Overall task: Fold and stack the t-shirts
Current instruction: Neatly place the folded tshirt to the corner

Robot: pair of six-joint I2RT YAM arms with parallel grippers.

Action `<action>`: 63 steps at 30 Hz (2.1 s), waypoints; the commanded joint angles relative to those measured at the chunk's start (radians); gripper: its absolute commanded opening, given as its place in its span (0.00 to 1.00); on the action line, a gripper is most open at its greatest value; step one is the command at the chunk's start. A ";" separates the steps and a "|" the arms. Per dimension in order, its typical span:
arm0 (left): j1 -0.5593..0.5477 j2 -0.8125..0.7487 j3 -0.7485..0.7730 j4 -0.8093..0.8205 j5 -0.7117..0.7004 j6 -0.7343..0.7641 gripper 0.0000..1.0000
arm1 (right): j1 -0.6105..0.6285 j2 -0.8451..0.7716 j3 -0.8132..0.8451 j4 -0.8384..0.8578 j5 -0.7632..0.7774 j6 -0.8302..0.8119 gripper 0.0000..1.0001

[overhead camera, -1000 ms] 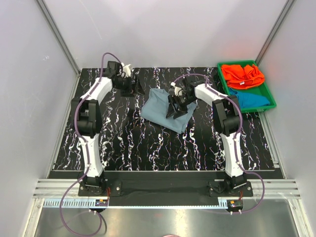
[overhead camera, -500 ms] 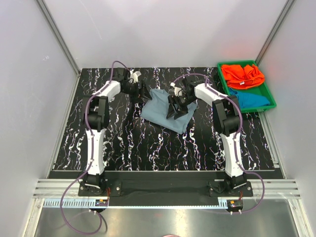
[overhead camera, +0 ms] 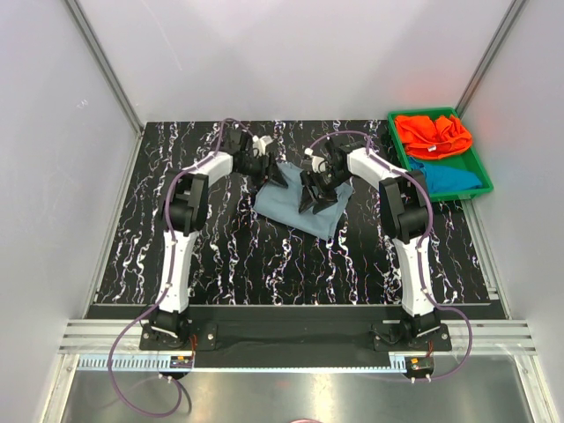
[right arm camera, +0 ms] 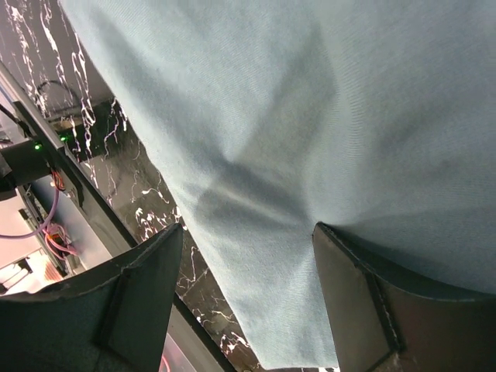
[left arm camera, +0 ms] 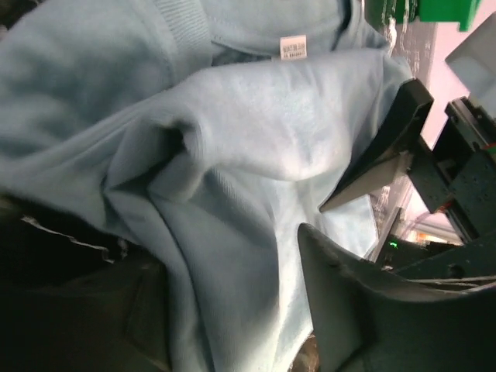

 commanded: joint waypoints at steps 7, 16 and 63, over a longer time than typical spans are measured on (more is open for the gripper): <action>0.042 -0.077 -0.083 -0.045 -0.002 0.007 0.13 | 0.004 -0.020 0.059 -0.019 0.050 -0.027 0.76; 0.114 -0.150 -0.021 -0.158 -0.143 0.127 0.00 | 0.001 -0.083 0.084 -0.006 0.053 -0.041 0.76; 0.527 -0.204 0.238 -0.486 -0.772 0.501 0.00 | -0.120 -0.577 -0.148 0.090 0.173 -0.004 0.80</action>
